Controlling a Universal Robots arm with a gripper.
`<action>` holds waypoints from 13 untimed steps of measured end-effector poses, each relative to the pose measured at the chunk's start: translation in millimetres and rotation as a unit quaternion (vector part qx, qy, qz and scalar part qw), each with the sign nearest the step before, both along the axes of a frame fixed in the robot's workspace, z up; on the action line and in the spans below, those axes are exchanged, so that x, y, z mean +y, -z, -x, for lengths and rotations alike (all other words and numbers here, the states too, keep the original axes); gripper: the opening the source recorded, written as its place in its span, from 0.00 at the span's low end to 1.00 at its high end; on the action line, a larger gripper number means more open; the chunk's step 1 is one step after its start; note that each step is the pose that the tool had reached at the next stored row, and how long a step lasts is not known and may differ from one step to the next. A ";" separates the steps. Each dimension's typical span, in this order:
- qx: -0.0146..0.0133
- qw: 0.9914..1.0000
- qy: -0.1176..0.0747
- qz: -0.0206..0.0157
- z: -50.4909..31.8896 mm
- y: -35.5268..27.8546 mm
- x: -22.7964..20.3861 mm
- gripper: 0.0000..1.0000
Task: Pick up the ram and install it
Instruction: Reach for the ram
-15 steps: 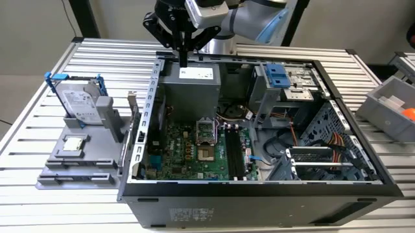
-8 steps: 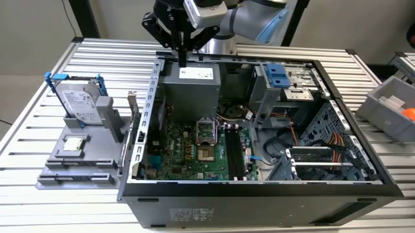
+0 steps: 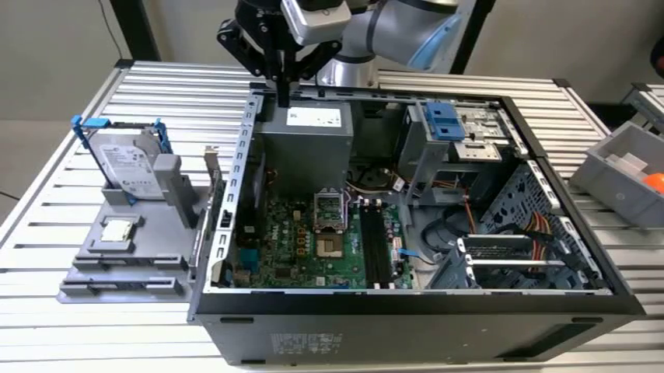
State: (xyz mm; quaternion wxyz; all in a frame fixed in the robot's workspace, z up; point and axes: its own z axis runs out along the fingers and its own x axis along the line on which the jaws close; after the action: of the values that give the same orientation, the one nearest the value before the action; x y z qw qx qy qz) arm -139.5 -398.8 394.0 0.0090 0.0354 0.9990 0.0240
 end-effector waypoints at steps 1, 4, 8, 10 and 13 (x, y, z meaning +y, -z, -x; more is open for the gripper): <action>0.000 1.000 0.000 0.000 1.7 0.0 0.0 0.00; 0.000 1.000 0.000 0.000 7.2 0.0 0.0 0.00; 0.000 1.000 0.000 0.000 12.6 0.0 0.0 0.00; 0.000 1.000 0.000 0.000 14.3 0.0 0.0 0.00; 0.000 1.000 0.000 0.000 16.1 0.0 0.0 0.00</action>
State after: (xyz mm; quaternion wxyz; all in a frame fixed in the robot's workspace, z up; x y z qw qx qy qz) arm -155.7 -398.8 394.0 0.0090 0.0354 0.9990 0.0240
